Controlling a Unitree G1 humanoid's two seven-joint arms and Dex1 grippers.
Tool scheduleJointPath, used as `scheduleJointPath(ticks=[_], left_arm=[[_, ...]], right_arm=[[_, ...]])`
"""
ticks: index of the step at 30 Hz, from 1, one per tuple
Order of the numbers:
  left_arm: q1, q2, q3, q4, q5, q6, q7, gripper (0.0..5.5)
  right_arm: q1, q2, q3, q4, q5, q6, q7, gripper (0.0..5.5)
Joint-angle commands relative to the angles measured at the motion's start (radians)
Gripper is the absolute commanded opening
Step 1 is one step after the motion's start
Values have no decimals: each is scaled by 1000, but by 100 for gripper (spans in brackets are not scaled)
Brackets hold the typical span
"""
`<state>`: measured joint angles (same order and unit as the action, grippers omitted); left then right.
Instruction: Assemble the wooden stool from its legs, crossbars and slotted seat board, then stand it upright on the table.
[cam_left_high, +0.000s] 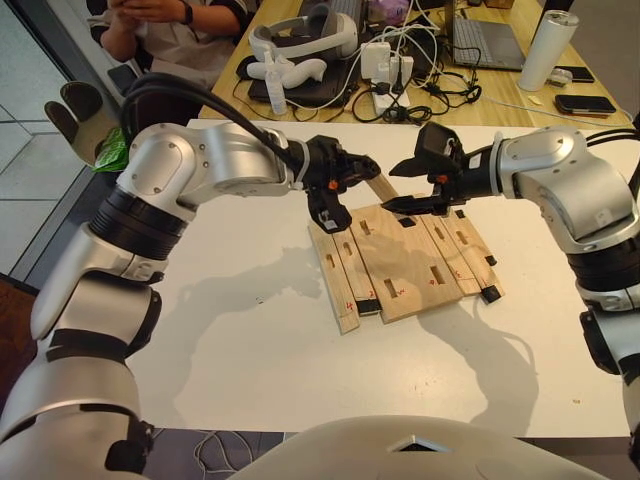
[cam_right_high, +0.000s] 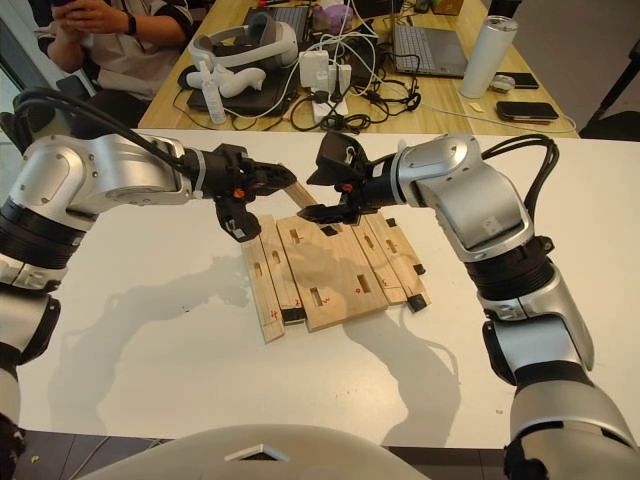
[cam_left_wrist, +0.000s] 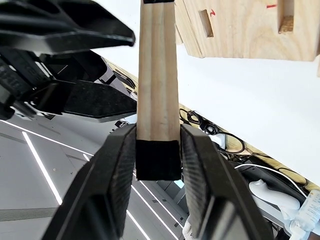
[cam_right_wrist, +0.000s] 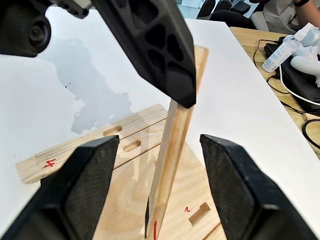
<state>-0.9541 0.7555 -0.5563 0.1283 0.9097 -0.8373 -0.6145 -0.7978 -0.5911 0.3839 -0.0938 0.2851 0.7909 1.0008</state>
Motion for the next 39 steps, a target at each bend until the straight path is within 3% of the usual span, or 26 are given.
scheduleJointPath(ticks=[1,16,25,31,39], left_arm=[[-25,-14,9,-10,-10,-6,-18,128],[-45,-40,18,-11,-9,-15,-33,128],[-54,-63,41,3,-10,14,-18,128],[-20,-66,76,2,-42,65,-25,246],[101,-18,190,-21,-71,253,-16,248]], right_arm=[[-2,27,18,6,-15,-1,0,273],[6,68,19,14,-28,14,2,46],[44,72,20,16,-32,22,2,40],[77,78,14,13,-38,24,-15,40],[162,47,-77,-24,-21,51,-74,39]])
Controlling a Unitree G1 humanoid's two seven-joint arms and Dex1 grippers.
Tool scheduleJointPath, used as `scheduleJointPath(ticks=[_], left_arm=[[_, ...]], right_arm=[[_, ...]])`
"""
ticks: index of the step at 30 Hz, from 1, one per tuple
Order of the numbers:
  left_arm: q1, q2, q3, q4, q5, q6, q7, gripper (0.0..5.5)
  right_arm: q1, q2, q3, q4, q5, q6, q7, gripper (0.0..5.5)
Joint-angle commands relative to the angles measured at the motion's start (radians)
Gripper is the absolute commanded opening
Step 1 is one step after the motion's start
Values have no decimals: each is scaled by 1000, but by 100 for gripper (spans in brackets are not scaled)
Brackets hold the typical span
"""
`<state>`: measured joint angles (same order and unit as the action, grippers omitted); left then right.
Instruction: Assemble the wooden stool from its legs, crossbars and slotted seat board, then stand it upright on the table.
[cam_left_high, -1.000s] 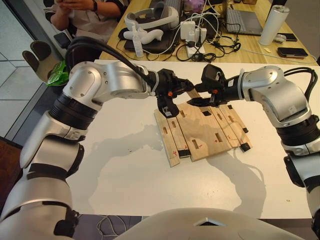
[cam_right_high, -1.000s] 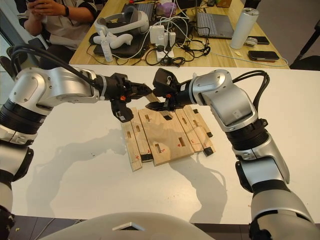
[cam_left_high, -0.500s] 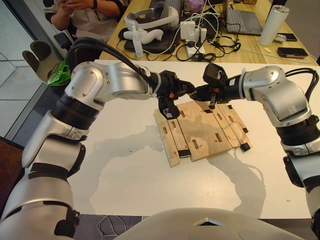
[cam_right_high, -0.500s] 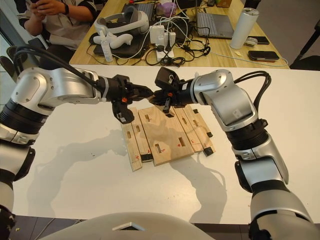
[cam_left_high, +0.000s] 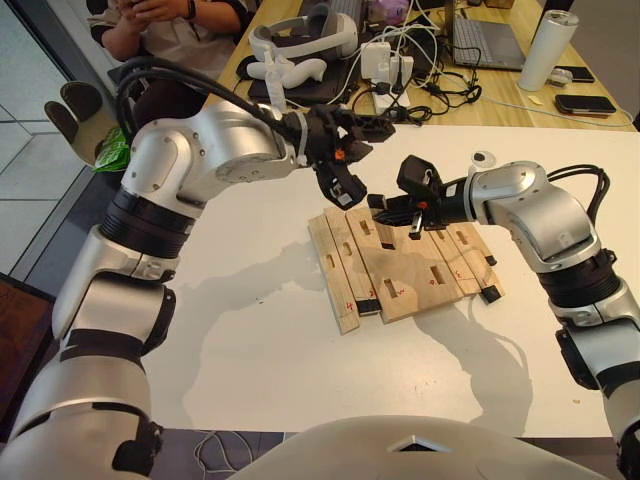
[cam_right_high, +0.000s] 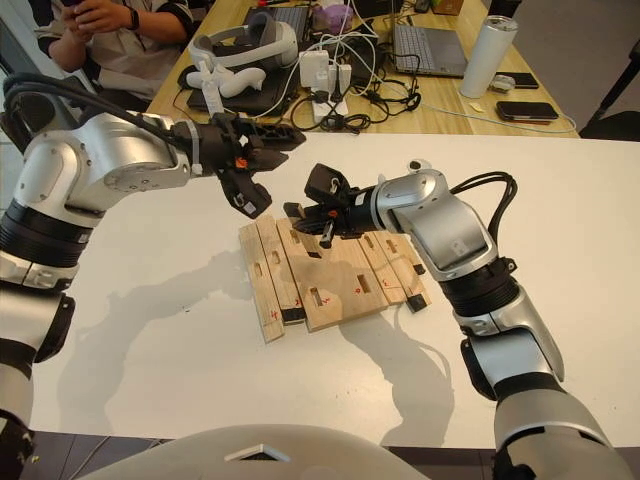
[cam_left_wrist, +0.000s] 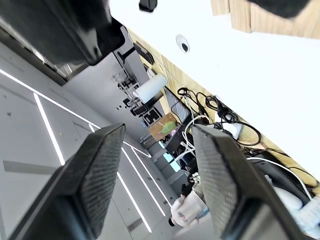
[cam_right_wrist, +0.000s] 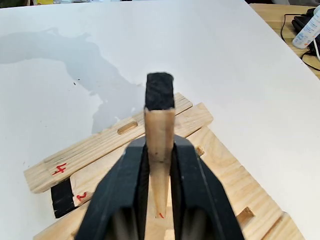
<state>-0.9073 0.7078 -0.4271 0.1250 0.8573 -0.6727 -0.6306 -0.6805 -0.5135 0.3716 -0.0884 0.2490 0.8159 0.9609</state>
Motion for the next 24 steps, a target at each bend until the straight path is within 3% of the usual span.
scheduleJointPath(ticks=[1,5,7,12,16,24], left_arm=[[75,33,83,-25,-25,124,0,248],[196,-27,205,-81,-133,382,-27,248],[275,-132,286,-145,-230,605,-26,248],[477,-604,491,-392,-461,1187,172,248],[522,-839,572,-513,-612,1387,287,248],[524,-897,616,-595,-765,1577,421,248]], right_arm=[[60,-40,-91,-39,21,34,-45,39],[126,-26,-282,-74,74,66,-148,39],[173,22,-385,-91,92,36,-243,39],[378,196,-592,-202,95,-51,-519,39],[462,210,-550,-208,-11,-143,-632,39],[537,193,-409,-202,-127,-269,-657,39]])
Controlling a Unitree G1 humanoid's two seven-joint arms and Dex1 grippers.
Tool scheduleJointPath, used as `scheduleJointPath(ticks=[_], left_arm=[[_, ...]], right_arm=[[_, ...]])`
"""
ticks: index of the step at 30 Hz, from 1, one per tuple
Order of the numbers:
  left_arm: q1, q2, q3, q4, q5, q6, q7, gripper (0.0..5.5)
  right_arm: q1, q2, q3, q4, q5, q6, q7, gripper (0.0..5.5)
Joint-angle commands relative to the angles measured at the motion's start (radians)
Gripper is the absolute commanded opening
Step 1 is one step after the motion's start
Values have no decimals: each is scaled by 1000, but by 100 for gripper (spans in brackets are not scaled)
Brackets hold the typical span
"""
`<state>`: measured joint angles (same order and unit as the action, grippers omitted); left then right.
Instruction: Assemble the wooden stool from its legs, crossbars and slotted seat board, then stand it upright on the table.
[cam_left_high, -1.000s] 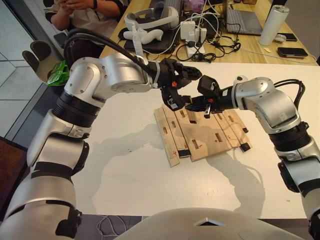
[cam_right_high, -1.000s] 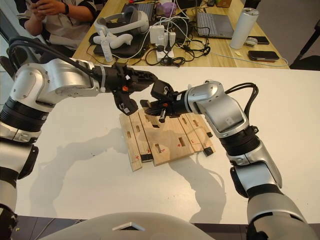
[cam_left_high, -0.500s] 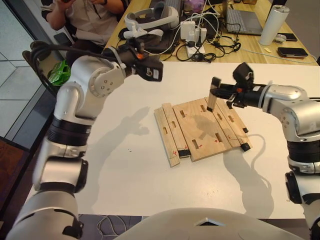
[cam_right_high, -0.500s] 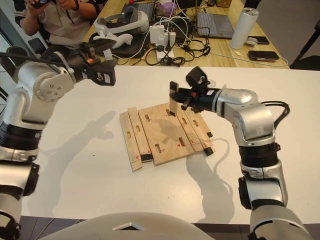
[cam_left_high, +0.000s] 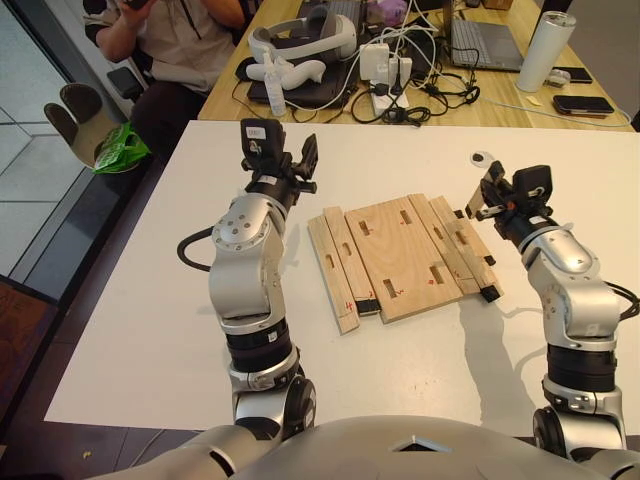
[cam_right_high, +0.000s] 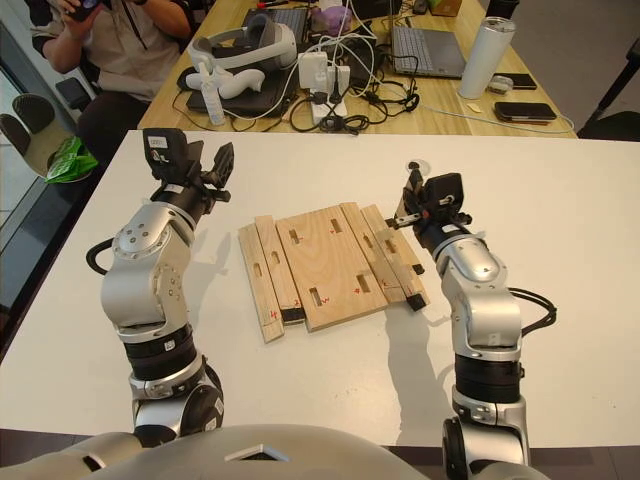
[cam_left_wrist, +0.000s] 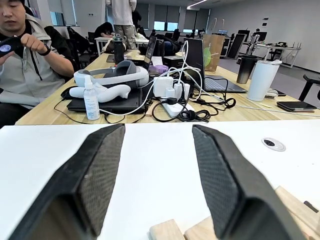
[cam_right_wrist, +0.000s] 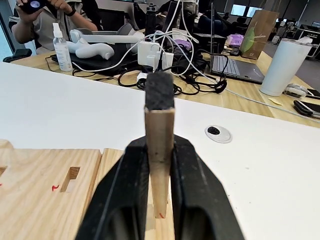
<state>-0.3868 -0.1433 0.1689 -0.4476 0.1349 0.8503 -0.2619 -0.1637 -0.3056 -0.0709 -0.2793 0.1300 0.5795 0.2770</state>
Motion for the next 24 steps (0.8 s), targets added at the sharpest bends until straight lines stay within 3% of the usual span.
scheduleJointPath(ticks=[1,15,24], left_arm=[[8,-49,18,-28,-58,67,69,248],[42,-32,19,-67,-231,147,240,248],[27,0,11,-56,-282,147,277,248]], right_arm=[[24,-15,39,-17,-3,-29,34,39],[134,-57,72,-159,1,108,45,39],[73,-68,57,-151,-3,94,38,39]])
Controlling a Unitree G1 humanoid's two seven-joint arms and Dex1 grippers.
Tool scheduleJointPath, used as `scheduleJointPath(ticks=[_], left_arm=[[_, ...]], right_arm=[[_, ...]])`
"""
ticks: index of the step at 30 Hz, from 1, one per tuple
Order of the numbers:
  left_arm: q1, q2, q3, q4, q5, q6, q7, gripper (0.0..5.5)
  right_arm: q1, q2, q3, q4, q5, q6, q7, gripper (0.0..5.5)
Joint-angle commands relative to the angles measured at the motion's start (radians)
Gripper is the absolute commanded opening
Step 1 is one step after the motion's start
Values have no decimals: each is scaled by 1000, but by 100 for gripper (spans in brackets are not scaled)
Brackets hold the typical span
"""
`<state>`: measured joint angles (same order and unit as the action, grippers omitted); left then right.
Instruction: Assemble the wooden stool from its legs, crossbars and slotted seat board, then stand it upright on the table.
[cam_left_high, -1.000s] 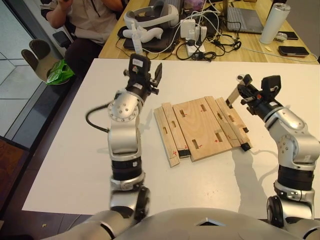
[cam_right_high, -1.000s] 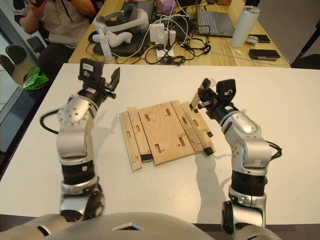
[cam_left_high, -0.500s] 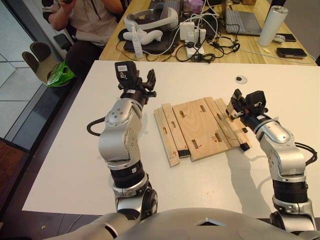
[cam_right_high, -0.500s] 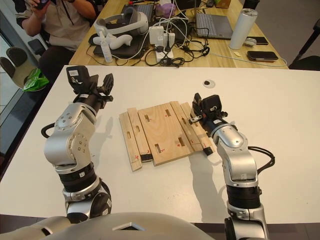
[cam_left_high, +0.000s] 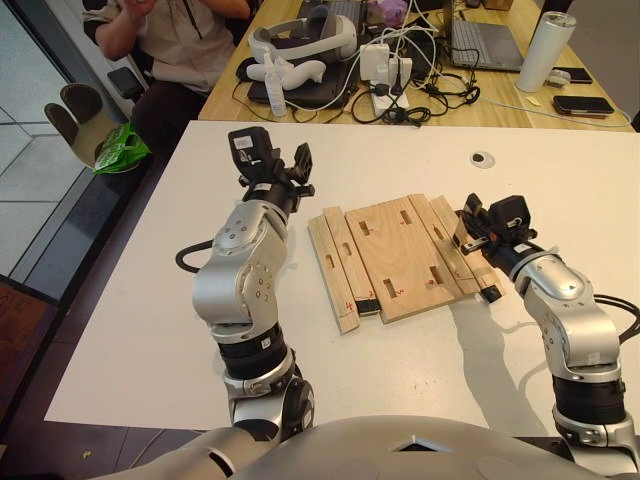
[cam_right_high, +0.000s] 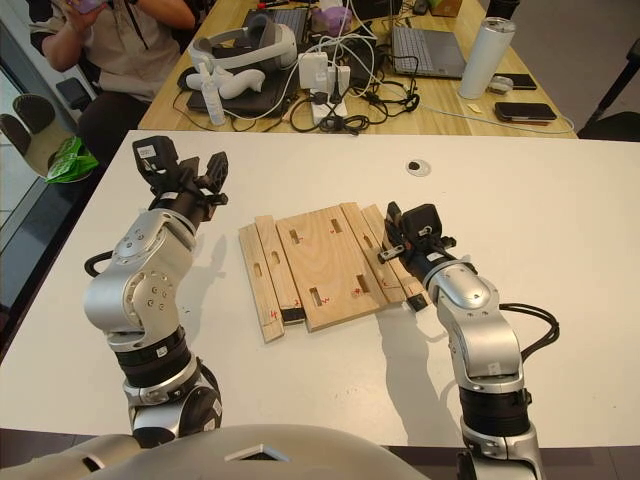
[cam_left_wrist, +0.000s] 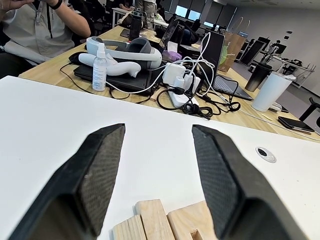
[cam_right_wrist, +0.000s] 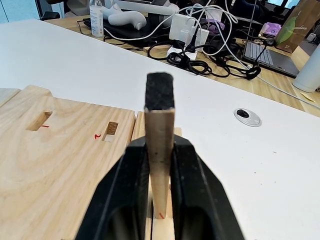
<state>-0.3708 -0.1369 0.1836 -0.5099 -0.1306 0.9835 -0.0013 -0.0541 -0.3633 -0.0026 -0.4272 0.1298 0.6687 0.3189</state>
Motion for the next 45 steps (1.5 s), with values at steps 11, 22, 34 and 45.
scheduleJointPath(ticks=[11,22,34,45], left_arm=[[55,-23,-37,-10,-47,19,55,248],[55,-2,-53,-2,-76,14,76,248],[51,11,-66,2,-91,14,82,248],[53,22,-75,6,-91,1,85,248]], right_arm=[[-10,-25,-32,23,2,3,2,39],[3,26,-44,83,44,-5,-3,39],[6,80,-112,184,98,45,-38,39],[65,72,-121,221,84,-41,-43,39]])
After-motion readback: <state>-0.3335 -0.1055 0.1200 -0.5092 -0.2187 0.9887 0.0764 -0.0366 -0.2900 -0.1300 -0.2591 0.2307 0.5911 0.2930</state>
